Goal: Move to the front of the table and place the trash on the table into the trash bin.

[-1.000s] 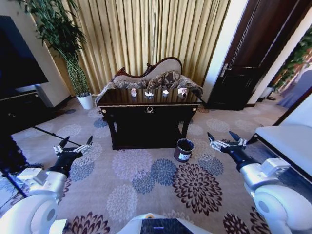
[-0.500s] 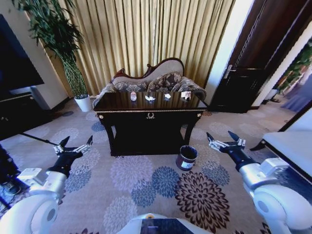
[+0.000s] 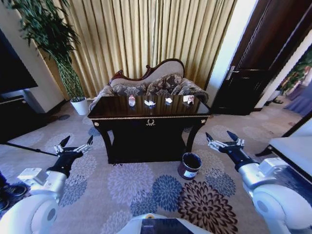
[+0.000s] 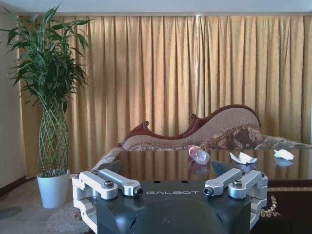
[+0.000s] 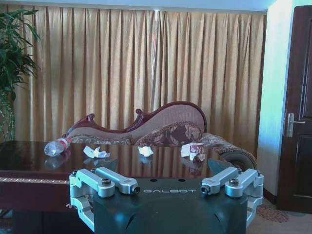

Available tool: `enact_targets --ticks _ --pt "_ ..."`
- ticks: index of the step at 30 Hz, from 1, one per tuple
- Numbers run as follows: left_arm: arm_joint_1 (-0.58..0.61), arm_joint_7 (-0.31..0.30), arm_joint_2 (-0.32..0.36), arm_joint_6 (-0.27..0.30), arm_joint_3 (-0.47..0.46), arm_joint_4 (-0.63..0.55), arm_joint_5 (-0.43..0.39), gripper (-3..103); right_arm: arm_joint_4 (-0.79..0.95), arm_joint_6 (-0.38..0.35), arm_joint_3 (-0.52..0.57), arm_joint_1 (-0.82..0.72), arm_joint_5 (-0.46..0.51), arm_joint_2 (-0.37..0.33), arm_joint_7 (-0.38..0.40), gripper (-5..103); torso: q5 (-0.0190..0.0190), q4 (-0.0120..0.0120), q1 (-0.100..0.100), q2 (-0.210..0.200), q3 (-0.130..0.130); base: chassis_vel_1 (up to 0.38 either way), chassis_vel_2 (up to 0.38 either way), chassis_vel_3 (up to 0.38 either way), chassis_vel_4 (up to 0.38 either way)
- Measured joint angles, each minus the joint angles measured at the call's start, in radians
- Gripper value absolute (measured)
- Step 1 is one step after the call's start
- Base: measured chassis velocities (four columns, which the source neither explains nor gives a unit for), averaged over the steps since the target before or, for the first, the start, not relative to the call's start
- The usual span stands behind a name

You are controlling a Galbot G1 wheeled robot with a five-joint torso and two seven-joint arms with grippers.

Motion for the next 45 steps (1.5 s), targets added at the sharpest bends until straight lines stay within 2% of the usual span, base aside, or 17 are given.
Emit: enact_targets --ticks 35,40,45 --pt "0.001 0.001 -0.006 0.000 0.007 0.000 0.001 100 0.000 0.014 -0.014 0.000 0.002 0.003 -0.003 100 0.0000 0.0000 0.000 0.000 0.000 -0.211 0.203 0.215 -0.203" --pt "0.002 0.002 -0.006 0.000 0.006 0.000 0.000 100 0.000 0.013 -0.015 0.009 0.039 -0.005 -0.002 100 0.0000 0.0000 0.000 0.000 0.000 -0.166 0.150 0.164 -0.166" --pt "0.002 0.003 -0.003 0.002 0.006 0.000 -0.001 100 0.000 -0.030 -0.013 0.042 0.080 -0.040 0.018 100 -0.0002 0.0001 0.001 0.000 0.000 -0.028 0.066 0.051 -0.080"
